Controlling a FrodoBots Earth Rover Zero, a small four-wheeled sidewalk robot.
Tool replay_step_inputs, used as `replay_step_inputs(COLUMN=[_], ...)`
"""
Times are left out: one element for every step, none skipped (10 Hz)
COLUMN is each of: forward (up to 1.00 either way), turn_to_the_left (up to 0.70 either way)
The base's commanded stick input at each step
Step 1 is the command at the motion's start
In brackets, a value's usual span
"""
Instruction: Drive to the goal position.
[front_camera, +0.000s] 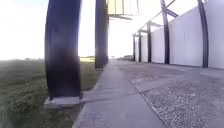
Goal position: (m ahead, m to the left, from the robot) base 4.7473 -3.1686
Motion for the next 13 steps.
replay_step_inputs(forward=[0.7, 0.7, 0.7, 0.7, 0.7, 0.7, 0.42, 0.12, 0.0, 0.0, 0.0, 0.0, 0.0], turn_to_the_left=[0.0, 0.0, 0.0, 0.0, 0.0, 0.0, 0.0, 0.0, 0.0, 0.0, 0.0, 0.0, 0.0])
